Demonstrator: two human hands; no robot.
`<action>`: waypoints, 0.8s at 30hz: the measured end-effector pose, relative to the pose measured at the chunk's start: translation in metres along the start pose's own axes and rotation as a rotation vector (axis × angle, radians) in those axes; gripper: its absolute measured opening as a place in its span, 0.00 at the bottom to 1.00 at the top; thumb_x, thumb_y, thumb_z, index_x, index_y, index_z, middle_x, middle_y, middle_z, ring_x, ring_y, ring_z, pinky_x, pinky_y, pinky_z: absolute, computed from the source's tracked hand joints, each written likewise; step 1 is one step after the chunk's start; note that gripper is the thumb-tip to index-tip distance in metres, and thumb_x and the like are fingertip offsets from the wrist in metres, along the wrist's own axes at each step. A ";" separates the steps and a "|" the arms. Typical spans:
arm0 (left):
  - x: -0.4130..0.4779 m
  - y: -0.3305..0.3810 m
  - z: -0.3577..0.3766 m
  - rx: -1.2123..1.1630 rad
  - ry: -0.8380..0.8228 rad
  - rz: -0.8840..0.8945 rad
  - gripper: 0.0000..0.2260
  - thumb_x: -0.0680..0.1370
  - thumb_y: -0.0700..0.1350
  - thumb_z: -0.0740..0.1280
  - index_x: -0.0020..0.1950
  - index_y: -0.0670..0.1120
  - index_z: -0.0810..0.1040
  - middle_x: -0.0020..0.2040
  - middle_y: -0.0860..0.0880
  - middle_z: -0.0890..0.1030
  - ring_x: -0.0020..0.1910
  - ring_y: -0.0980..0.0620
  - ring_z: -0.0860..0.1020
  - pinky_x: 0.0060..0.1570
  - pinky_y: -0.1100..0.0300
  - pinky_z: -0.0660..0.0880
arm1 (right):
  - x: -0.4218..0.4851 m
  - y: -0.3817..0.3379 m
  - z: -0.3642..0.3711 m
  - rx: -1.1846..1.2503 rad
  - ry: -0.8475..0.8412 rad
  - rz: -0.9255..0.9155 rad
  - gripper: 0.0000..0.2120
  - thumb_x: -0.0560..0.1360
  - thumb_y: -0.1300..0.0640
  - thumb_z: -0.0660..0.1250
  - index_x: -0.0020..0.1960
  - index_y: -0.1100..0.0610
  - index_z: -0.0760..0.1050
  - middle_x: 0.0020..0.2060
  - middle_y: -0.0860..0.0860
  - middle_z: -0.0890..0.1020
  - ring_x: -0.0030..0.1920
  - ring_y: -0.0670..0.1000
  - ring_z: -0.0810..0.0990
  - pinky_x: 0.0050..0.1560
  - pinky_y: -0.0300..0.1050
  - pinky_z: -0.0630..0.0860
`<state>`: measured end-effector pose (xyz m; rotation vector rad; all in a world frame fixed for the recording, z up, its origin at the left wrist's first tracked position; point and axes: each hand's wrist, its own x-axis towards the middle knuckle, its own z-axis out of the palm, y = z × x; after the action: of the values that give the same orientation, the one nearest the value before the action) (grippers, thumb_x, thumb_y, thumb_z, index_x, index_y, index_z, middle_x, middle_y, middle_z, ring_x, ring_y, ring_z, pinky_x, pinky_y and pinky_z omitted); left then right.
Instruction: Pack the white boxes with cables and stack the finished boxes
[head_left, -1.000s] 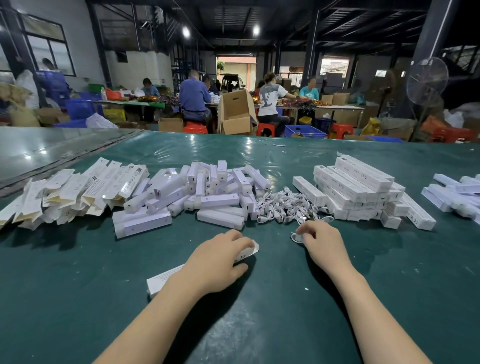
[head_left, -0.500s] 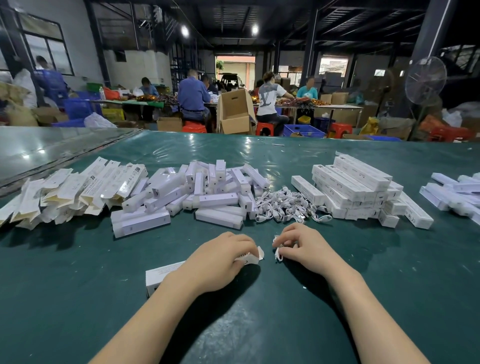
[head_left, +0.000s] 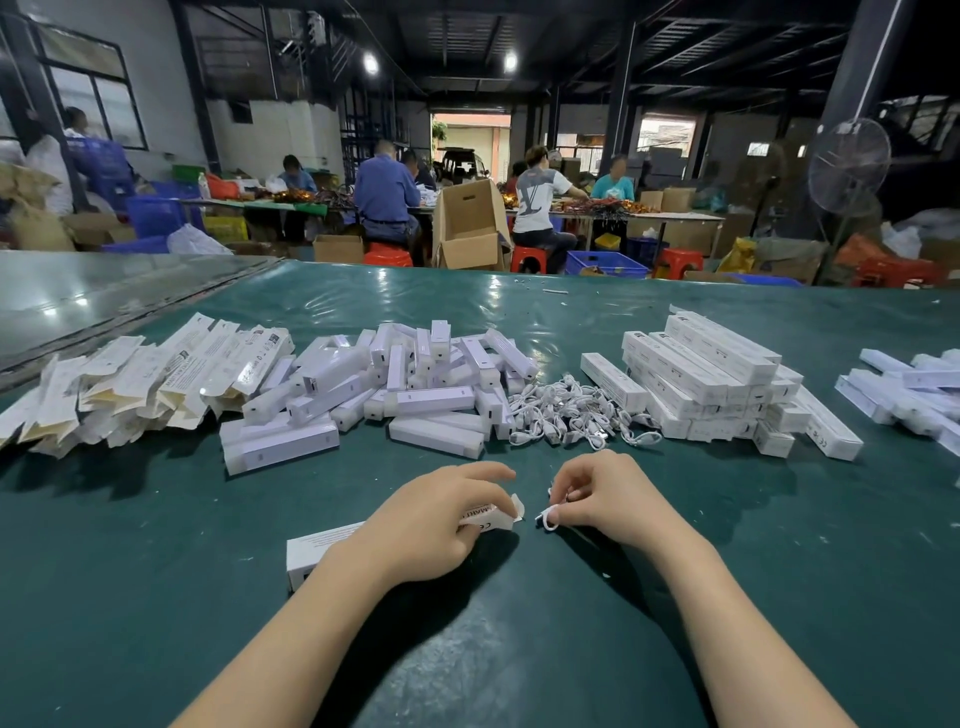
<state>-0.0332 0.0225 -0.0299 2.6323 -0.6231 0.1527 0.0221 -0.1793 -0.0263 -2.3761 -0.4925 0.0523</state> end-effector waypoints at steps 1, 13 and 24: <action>0.000 0.000 0.000 -0.005 0.001 0.007 0.18 0.74 0.36 0.61 0.56 0.55 0.77 0.67 0.62 0.70 0.64 0.59 0.70 0.60 0.59 0.68 | 0.000 -0.001 0.001 -0.012 0.015 -0.008 0.13 0.62 0.58 0.77 0.27 0.47 0.75 0.34 0.53 0.82 0.34 0.47 0.76 0.40 0.43 0.76; 0.001 -0.001 0.002 -0.111 0.071 -0.042 0.16 0.70 0.36 0.64 0.51 0.55 0.80 0.56 0.59 0.80 0.58 0.57 0.76 0.57 0.57 0.72 | 0.004 -0.012 0.024 0.369 0.185 -0.081 0.19 0.61 0.71 0.71 0.30 0.51 0.68 0.34 0.52 0.83 0.32 0.48 0.77 0.40 0.45 0.77; 0.003 0.000 0.002 -0.145 0.120 -0.071 0.15 0.70 0.40 0.67 0.54 0.52 0.73 0.53 0.56 0.77 0.52 0.53 0.77 0.52 0.58 0.71 | 0.001 -0.021 0.031 0.375 -0.029 -0.137 0.17 0.64 0.73 0.70 0.32 0.52 0.70 0.33 0.51 0.81 0.28 0.40 0.71 0.34 0.31 0.68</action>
<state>-0.0304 0.0200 -0.0312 2.4808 -0.4811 0.2334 0.0101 -0.1448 -0.0357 -1.9739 -0.6014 0.1079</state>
